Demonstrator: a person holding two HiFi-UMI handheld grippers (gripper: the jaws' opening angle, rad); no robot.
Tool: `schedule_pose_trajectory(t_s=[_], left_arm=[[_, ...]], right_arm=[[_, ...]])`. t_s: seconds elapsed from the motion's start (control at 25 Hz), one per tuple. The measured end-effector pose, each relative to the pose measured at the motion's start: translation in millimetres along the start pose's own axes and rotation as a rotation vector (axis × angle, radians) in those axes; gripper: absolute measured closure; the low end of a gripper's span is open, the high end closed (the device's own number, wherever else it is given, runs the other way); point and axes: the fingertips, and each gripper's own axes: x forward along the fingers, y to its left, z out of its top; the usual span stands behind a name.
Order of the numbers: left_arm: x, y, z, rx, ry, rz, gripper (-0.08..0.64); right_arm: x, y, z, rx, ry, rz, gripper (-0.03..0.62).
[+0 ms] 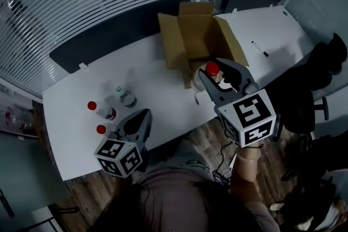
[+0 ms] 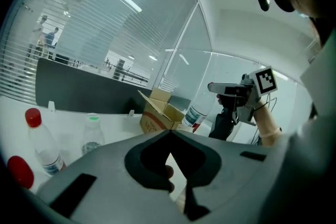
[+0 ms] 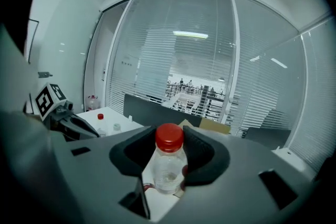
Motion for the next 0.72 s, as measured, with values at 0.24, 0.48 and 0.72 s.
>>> schedule_pose_trajectory(t_s=[0.24, 0.48, 0.72], left_arm=[[-33, 26, -4, -0.016, -0.025, 0.052, 0.552], [-64, 51, -2, -0.038, -0.059, 0.131, 0.552], [-93, 70, -3, -0.052, -0.081, 0.201, 0.552]], right_arm=[[25, 55, 2, -0.009, 0.001, 0.097, 0.416], [48, 98, 6, -0.019, 0.001, 0.198, 0.416], [65, 137, 11, -0.021, -0.010, 0.284, 0.417]])
